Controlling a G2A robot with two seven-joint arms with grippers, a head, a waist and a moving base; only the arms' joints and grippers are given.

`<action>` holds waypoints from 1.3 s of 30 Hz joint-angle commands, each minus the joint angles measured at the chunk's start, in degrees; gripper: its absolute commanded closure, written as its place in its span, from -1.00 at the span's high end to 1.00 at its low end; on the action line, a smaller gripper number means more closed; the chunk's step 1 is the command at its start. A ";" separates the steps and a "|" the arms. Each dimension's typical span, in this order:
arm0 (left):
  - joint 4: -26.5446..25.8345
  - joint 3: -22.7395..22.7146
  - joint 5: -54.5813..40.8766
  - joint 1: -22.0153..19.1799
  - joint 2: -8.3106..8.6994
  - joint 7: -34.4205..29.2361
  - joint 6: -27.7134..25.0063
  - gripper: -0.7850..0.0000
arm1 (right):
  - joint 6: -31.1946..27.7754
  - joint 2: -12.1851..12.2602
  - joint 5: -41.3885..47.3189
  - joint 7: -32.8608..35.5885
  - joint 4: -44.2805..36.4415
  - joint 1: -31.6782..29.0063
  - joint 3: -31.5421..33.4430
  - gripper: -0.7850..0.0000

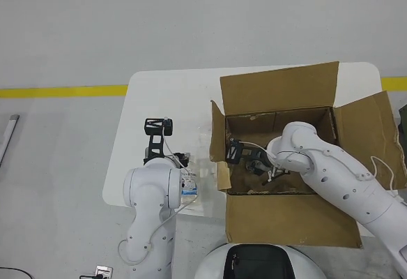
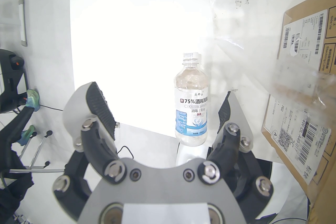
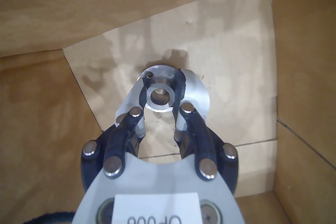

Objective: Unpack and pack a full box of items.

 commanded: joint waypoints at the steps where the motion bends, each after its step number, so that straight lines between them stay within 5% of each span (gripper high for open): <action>1: 0.00 0.00 0.00 0.00 0.00 0.00 0.00 1.00 | 0.27 0.15 -0.12 0.17 -0.71 -0.17 0.48 -1.00; 13: 0.00 0.00 0.00 0.00 0.00 0.00 0.00 1.00 | 3.68 2.27 -0.06 0.37 -9.06 -3.12 8.45 -1.00; 23: 0.00 0.00 0.00 0.00 0.00 0.00 0.00 1.00 | 3.94 6.41 7.99 -2.47 -24.38 -13.81 30.02 -1.00; 31: 0.00 0.00 0.00 0.00 0.00 0.00 0.00 1.00 | 4.09 8.18 13.08 -12.16 -33.49 -25.14 46.37 -1.00; 39: 0.00 0.00 0.00 0.00 0.00 0.00 0.00 1.00 | 3.21 8.41 15.02 -14.73 -33.56 -28.92 48.23 -1.00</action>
